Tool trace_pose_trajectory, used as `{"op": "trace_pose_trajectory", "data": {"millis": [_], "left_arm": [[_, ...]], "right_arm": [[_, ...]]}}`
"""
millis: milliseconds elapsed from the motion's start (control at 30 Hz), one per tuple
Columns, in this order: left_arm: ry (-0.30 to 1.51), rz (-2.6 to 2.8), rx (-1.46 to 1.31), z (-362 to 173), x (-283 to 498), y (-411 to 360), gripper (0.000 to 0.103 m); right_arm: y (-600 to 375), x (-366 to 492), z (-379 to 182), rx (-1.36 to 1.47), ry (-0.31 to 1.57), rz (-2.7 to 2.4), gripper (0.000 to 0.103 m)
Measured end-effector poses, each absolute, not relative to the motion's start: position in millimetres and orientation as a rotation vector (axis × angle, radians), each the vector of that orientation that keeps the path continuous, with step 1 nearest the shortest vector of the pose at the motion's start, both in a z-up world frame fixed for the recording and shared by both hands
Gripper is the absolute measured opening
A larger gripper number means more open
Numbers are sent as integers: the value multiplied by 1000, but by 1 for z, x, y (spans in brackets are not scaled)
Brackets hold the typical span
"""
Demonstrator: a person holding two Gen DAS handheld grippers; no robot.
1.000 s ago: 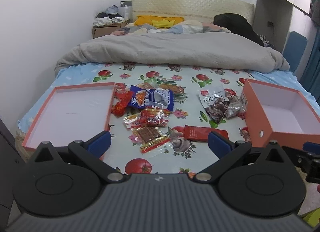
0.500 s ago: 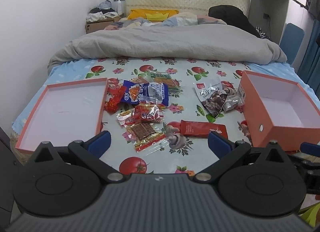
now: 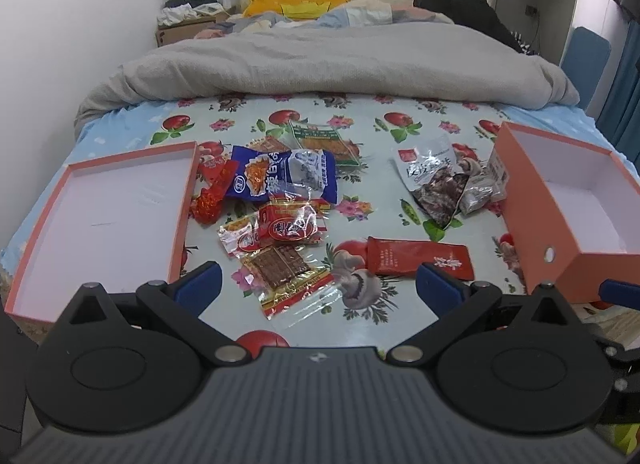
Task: Organize snacks
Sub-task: 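Reach the right gripper to the red bar wrapper and close on it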
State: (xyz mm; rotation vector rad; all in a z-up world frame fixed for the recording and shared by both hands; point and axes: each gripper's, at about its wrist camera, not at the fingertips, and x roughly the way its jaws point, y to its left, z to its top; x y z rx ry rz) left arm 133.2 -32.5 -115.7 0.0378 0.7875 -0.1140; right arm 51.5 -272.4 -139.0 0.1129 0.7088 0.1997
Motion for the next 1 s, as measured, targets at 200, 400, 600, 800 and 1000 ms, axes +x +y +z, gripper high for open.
{"op": "trace_pose_trajectory", "data": {"millis": [200, 400, 600, 800, 1000], "left_arm": [[826, -105, 40, -139, 165, -26, 103], [873, -134, 47, -169, 195, -23, 103], [916, -121, 56, -199, 234, -16, 103], [961, -113, 48, -226, 272, -9, 103], [969, -114, 55, -237, 301, -10, 103]], "right_arm": [[-266, 79, -157, 86, 741, 240, 101], [-261, 112, -178, 43, 768, 264, 101], [-257, 147, -209, 23, 822, 290, 101], [-248, 176, -232, -26, 847, 324, 101], [-241, 198, -246, -90, 849, 355, 101]]}}
